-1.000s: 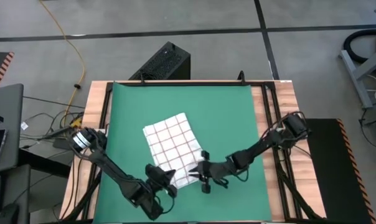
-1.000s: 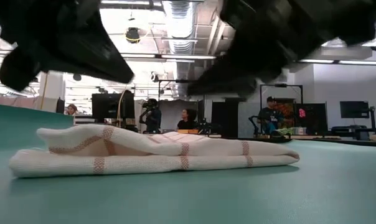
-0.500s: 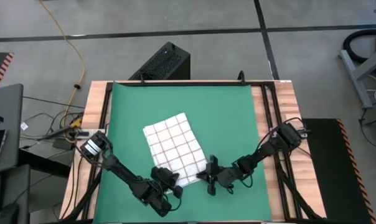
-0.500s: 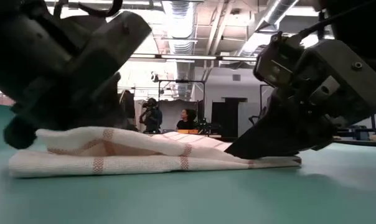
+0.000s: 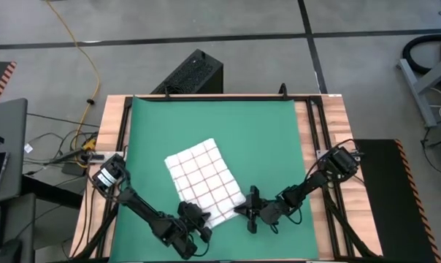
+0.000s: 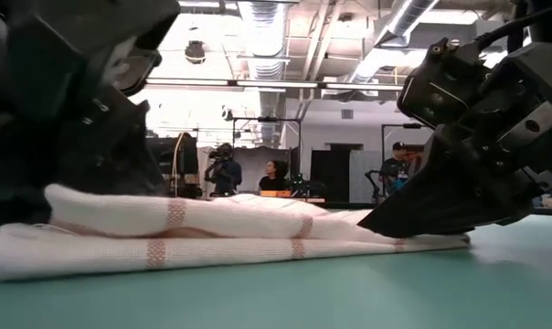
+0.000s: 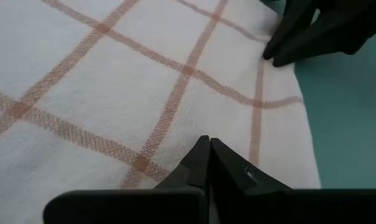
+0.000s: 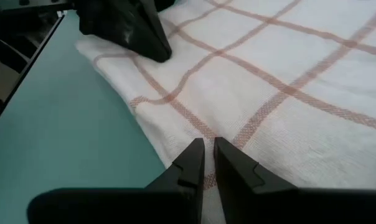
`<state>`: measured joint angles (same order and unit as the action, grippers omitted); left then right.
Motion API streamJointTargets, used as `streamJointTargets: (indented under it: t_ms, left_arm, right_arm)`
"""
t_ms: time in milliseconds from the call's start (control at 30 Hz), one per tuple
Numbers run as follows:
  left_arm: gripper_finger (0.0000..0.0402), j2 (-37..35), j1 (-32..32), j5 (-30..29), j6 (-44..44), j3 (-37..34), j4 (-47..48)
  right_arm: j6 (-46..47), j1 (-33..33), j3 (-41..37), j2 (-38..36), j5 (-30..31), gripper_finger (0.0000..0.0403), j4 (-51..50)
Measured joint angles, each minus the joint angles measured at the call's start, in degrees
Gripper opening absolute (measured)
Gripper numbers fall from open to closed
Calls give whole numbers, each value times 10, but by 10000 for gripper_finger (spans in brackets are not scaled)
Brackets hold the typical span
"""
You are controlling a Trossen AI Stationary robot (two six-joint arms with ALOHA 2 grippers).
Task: Roll towel
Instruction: Roll the white towel
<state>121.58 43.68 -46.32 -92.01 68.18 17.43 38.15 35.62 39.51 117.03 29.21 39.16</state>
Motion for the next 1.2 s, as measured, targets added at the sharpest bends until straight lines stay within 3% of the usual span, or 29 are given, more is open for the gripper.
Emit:
streamJointTargets:
  t_ms: [300, 500, 633, 867, 1033, 1200]
  left_arm:
    - [0, -30, 9, 0, 4, 3, 16]
    - [0, -85, 29, -111, 34, 4, -4]
    - [0, -65, 40, -133, 47, -2, -94]
    - [0, 2, 35, -123, 109, -2, -243]
    - [0, 29, 33, -105, 89, 2, -235]
    - [0, 33, 35, -49, 84, 2, -199]
  right_arm:
    - [-22, -1, -3, 2, -4, 65, 23]
    - [-25, -1, -3, 2, -4, 65, 27]
    - [-26, -1, -3, 2, -6, 65, 27]
    - [-37, -1, -3, 2, -6, 65, 26]
    - [-37, -1, -3, 2, -7, 65, 26]
    - [-37, -1, -3, 2, -8, 65, 27]
